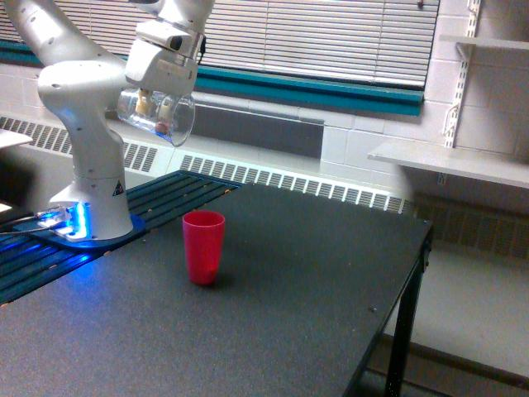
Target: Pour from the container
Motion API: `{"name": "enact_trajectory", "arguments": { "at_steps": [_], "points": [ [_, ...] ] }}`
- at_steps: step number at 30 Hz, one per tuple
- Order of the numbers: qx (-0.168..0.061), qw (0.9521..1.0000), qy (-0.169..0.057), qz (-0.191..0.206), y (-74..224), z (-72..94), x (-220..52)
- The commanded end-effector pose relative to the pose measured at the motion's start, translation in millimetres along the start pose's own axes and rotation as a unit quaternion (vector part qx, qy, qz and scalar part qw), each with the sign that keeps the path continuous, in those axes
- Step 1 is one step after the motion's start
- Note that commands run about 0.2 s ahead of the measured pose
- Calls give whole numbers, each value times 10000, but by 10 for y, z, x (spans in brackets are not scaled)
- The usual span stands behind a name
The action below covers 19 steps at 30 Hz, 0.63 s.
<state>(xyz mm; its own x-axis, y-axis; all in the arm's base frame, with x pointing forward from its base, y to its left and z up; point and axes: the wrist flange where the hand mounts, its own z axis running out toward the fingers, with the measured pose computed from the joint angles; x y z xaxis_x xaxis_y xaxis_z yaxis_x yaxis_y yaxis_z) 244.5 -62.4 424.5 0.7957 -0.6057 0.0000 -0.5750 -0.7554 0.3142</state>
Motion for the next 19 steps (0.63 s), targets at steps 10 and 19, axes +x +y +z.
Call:
{"name": "enact_trajectory", "arguments": {
  "at_steps": [10,19],
  "points": [
    [-46,10000,-26,-38,65,-35,-21],
    [8,10000,-9,-76,89,11,-9]
  ]
}}
